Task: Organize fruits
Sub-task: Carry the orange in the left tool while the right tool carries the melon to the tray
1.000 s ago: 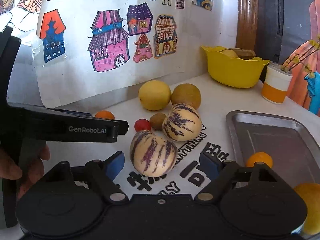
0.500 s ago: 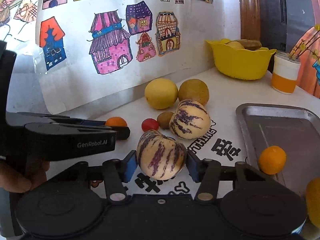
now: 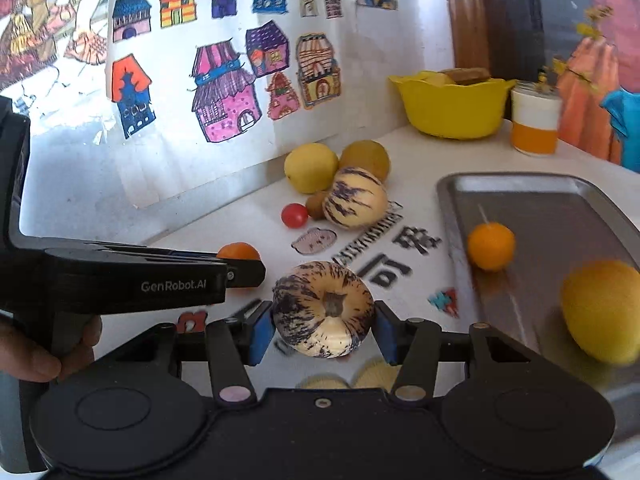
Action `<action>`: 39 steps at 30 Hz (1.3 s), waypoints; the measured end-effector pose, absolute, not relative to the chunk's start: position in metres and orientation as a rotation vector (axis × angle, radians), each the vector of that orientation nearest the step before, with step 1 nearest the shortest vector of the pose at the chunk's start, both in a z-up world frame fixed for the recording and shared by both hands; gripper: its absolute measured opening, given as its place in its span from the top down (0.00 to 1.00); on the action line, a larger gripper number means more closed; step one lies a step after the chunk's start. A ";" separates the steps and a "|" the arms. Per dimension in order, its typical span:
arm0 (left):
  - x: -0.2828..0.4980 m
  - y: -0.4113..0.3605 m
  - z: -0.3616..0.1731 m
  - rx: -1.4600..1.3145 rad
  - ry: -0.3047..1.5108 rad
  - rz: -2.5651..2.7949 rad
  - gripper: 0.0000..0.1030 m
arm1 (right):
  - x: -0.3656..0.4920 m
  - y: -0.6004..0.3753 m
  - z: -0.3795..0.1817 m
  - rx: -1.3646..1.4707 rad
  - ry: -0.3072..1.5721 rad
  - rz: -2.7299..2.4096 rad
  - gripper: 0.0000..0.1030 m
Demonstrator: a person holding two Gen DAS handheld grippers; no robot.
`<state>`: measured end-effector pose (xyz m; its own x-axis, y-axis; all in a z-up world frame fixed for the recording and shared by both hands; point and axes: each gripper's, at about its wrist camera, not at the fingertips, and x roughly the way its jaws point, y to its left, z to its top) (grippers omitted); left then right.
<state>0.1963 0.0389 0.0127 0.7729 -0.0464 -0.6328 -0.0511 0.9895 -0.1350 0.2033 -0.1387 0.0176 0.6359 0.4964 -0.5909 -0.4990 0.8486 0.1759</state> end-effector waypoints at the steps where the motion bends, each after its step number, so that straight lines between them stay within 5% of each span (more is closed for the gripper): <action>1: 0.194 0.034 0.014 -0.148 0.686 -0.008 0.67 | 0.198 -0.146 0.020 0.008 0.669 0.560 0.47; 22: 0.210 -0.085 0.023 -0.191 0.676 -0.229 0.67 | 0.162 -0.286 0.026 0.133 0.584 0.200 0.47; 39: 0.227 -0.102 0.015 -0.182 0.715 -0.242 0.66 | 0.174 -0.293 0.017 0.162 0.580 0.209 0.47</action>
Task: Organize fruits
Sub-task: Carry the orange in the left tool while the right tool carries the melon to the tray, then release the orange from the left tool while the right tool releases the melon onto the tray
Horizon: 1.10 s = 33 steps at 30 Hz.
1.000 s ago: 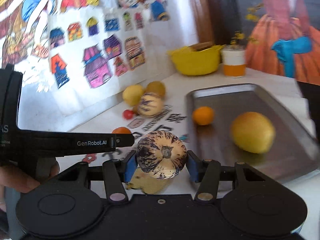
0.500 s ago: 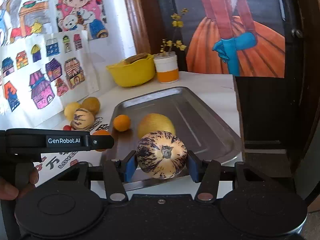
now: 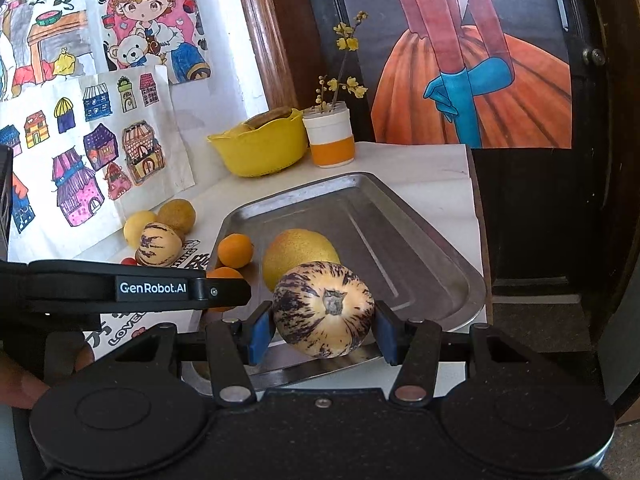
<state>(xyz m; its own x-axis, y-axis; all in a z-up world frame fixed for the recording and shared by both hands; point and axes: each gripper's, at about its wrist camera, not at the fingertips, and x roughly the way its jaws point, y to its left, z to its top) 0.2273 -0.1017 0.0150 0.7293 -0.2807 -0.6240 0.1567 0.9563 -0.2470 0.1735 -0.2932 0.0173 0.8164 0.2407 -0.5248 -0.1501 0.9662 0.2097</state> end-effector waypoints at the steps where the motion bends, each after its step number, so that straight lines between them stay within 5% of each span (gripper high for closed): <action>1: 0.227 -0.101 0.015 -0.187 0.715 -0.243 0.66 | 0.173 -0.293 0.017 0.162 0.579 0.210 0.46; 9: 0.222 -0.094 0.023 -0.218 0.699 -0.242 0.61 | 0.169 -0.292 0.021 0.157 0.566 0.216 0.33; 17: 0.204 -0.080 0.042 -0.267 0.626 -0.224 0.06 | 0.154 -0.289 0.035 0.152 0.532 0.224 0.01; 19: 0.196 -0.074 0.046 -0.280 0.611 -0.213 0.01 | 0.149 -0.286 0.039 0.149 0.524 0.224 0.01; 33: 0.140 -0.022 0.040 -0.267 0.616 -0.115 0.01 | 0.110 -0.251 0.041 0.043 0.601 0.283 0.01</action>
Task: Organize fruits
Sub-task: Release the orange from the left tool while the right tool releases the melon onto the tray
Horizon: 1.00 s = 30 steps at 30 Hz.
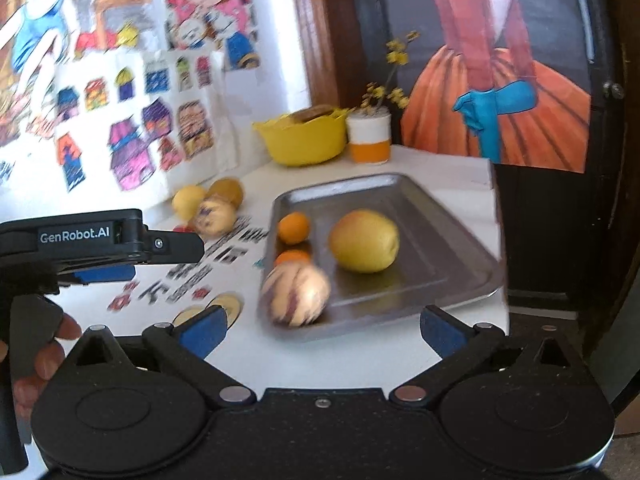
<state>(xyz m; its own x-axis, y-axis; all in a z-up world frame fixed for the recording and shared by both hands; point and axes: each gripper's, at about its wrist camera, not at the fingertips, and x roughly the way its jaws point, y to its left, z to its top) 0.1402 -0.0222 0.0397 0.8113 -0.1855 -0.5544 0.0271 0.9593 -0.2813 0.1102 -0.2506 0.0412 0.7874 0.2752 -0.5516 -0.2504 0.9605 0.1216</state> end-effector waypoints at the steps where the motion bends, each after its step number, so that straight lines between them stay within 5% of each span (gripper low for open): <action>1: 0.137 -0.016 0.037 -0.266 0.623 -0.102 0.01 | 0.108 -0.246 0.040 0.034 0.610 0.296 0.01; 19: 0.115 0.062 0.032 -0.173 0.674 0.041 0.01 | 0.100 -0.171 0.041 -0.147 0.695 0.472 0.01; 30: 0.164 0.085 0.040 -0.156 0.628 0.052 0.01 | 0.189 -0.141 0.119 -0.067 0.621 0.596 0.01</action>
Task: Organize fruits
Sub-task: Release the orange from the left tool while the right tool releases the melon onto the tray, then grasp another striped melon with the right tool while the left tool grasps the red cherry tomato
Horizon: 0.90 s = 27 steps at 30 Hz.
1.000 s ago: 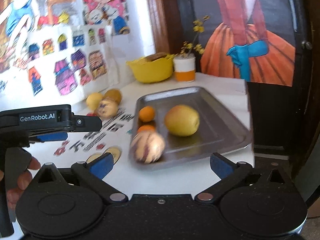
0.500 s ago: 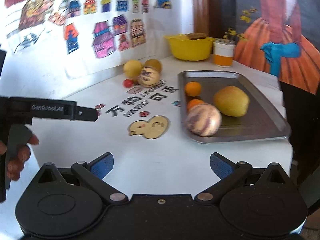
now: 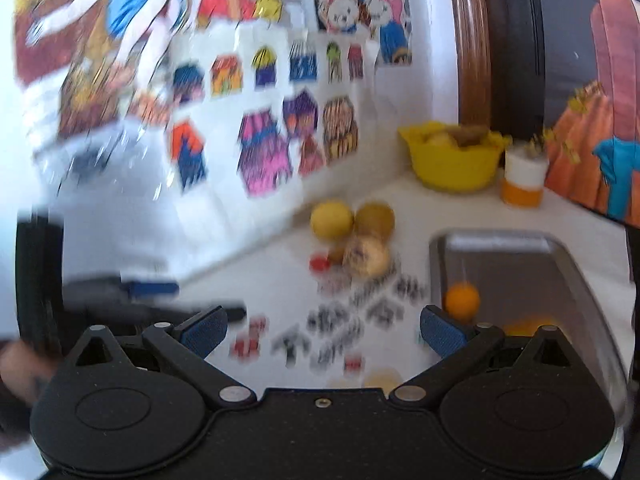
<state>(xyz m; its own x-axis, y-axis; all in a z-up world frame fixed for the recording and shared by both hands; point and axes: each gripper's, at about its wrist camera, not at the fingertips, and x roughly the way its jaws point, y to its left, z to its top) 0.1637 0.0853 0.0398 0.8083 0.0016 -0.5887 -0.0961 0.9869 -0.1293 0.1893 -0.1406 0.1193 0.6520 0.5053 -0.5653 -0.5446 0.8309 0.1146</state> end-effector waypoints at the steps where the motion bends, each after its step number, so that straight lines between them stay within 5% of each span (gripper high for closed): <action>1: 0.170 0.085 0.039 -0.154 0.628 0.041 0.01 | 0.200 -0.136 0.126 -0.080 0.605 0.603 0.01; 16: 0.254 0.071 0.011 -0.050 0.669 -0.023 0.02 | 0.319 -0.097 0.062 -0.193 0.744 0.659 0.07; 27: 0.271 0.069 0.005 -0.027 0.683 -0.041 0.35 | 0.346 -0.087 0.026 -0.134 0.815 0.683 0.25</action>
